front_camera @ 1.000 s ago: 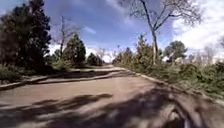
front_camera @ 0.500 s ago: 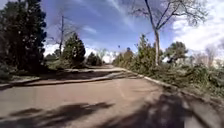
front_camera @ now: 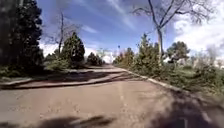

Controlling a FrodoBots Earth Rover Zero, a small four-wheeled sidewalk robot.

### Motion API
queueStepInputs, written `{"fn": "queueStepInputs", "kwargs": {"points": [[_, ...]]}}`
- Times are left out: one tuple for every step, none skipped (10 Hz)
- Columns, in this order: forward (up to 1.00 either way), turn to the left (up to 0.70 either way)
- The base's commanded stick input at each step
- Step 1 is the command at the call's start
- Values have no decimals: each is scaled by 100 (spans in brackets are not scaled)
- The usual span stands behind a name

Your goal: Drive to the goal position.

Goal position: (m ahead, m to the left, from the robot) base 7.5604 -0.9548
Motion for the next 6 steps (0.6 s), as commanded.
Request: {"fn": "queueStepInputs", "kwargs": {"points": [[100, 0], [100, 0], [100, 0], [100, 0], [100, 0], [100, 0]]}}
